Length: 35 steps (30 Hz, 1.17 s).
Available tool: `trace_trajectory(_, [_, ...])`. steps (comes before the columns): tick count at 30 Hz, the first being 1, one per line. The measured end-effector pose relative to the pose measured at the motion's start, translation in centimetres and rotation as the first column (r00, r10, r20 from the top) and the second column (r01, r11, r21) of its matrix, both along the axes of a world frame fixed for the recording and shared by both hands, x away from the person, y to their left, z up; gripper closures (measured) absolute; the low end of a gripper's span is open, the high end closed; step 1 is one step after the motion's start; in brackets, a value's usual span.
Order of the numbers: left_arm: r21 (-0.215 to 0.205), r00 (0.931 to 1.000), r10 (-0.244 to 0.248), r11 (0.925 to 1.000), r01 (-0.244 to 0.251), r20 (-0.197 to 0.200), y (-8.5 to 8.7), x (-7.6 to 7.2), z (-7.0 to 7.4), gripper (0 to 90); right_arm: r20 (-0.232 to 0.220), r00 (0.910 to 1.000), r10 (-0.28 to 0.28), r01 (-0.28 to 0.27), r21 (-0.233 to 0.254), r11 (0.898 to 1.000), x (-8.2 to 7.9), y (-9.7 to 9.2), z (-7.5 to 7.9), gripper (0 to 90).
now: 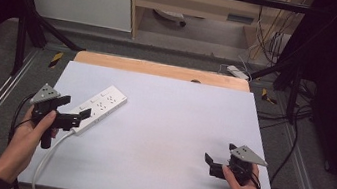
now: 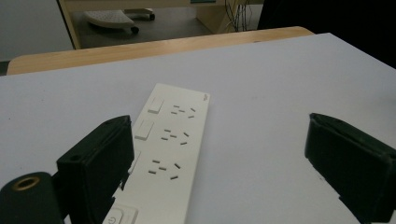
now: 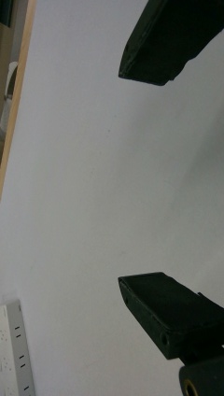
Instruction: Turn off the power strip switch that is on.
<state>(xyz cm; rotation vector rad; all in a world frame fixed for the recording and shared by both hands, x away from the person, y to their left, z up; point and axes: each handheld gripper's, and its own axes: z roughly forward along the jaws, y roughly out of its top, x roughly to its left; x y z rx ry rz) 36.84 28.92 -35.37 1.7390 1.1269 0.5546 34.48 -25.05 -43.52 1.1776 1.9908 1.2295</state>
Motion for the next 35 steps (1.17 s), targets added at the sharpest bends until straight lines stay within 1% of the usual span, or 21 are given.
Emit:
trace_trajectory(6, [-0.002, 0.9999, -0.011, 0.9999, 0.011, -0.005, 0.0, -0.9, -0.7, 7.9, -0.001, 1.0, 0.0, 0.0, 0.0, 1.0, 0.0, 0.0, 0.0, 3.0])
trace_trajectory(11, [-0.011, 0.9999, -0.01, 0.9999, 0.01, 0.007, 0.1, -1.6, -1.2, 8.0, -0.001, 1.0, 0.0, 0.0, 0.0, 1.0, 0.0, 0.0, 0.0, 3.0])
trace_trajectory(15, [-0.014, 0.9997, -0.023, 0.9996, 0.023, 0.001, -0.1, -2.2, -1.7, 8.0, -0.003, 1.0, 0.002, -0.002, 0.0, 1.0, 0.0, 0.0, 0.0, 3.0])
trace_trajectory(18, [-0.023, 0.9997, -0.025, 0.9994, 0.025, -0.004, -0.2, -2.7, -2.4, 8.0, -0.003, 1.0, 0.002, -0.002, 0.0, 1.0, 0.0, 0.0, 0.0, 3.0])
trace_trajectory(24, [-0.022, 0.9988, -0.047, 0.9987, 0.047, -0.015, -0.4, -3.8, -3.9, 8.1, -0.003, 1.0, 0.002, -0.002, -0.003, 1.0, 0.0, 0.0, -0.1, 3.0])
trace_trajectory(27, [-0.011, 0.9985, -0.055, 0.9984, 0.055, -0.001, -0.5, -4.6, -4.6, 8.6, -0.003, 1.0, -0.001, 0.001, -0.008, 1.0, 0.1, 0.0, -0.1, 3.0])
trace_trajectory(31, [-0.006, 0.9971, -0.072, 0.9974, 0.071, -0.027, -0.8, -5.7, -5.9, 8.3, -0.006, 0.9999, -0.013, 0.013, -0.033, 0.999, 0.2, 0.0, -0.2, 2.9])
trace_trajectory(33, [-0.002, 0.9961, -0.079, 0.9968, 0.079, -0.039, -0.8, -6.2, -6.5, 8.2, -0.018, 0.9994, -0.028, 0.027, -0.051, 0.998, 0.4, -0.1, -0.4, 2.9])
trace_trajectory(35, [0.024, 0.9952, -0.087, 0.9958, 0.088, -0.045, -0.8, -6.4, -7.0, 7.7, -0.034, 0.9982, -0.05, 0.047, -0.084, 0.995, 0.7, -0.1, -0.8, 3.1])
